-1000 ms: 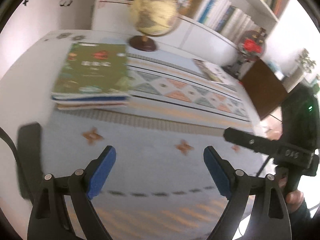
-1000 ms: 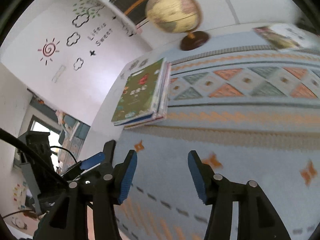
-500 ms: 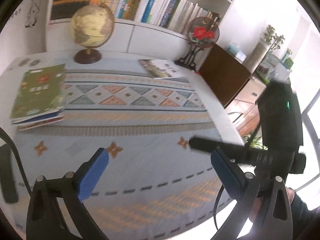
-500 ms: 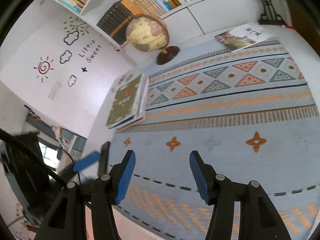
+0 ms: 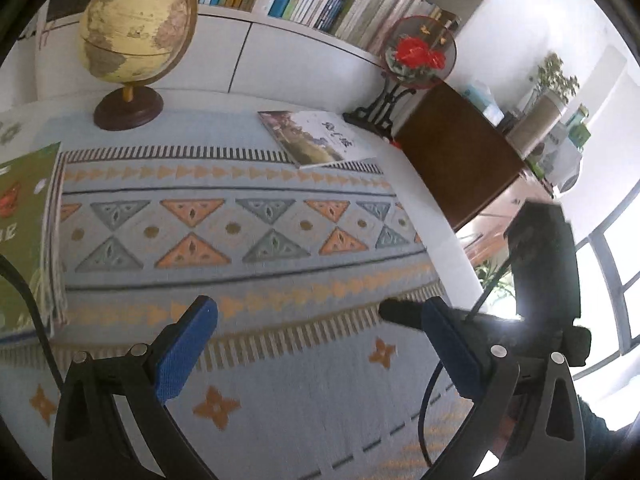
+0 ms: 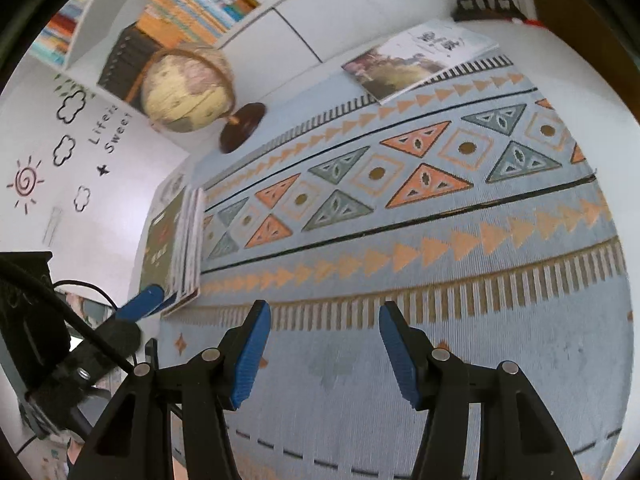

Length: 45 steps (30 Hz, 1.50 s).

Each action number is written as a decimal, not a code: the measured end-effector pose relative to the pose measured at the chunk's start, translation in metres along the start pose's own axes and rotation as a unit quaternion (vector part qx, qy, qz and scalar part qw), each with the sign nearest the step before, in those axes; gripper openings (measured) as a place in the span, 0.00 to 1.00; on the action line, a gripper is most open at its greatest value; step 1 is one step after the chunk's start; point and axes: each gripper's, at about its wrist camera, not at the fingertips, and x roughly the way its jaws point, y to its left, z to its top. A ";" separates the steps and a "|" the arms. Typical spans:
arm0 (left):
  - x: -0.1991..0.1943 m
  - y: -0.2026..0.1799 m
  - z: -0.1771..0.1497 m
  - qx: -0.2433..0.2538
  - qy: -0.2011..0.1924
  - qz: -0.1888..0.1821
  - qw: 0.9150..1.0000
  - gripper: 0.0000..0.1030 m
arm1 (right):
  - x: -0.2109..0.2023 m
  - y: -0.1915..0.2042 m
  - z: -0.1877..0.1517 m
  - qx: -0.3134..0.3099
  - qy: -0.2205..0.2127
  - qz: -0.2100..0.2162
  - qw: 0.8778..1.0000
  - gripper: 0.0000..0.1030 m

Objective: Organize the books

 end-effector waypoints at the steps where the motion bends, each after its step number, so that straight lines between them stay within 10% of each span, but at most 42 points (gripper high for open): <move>1: 0.005 0.003 0.006 -0.001 0.002 0.000 1.000 0.99 | 0.004 -0.003 0.003 0.004 0.002 -0.004 1.000 0.53; 11: 0.088 0.010 0.062 -0.026 0.029 -0.005 0.999 0.99 | 0.009 -0.058 0.064 0.016 -0.010 -0.061 0.998 0.53; 30: 0.218 0.027 0.132 -0.036 0.017 0.055 0.998 0.99 | 0.079 -0.153 0.332 -0.029 -0.090 -0.117 0.989 0.53; 45: 0.235 0.048 0.132 -0.052 0.011 0.064 0.997 0.99 | 0.141 -0.133 0.397 -0.121 -0.059 -0.144 0.980 0.53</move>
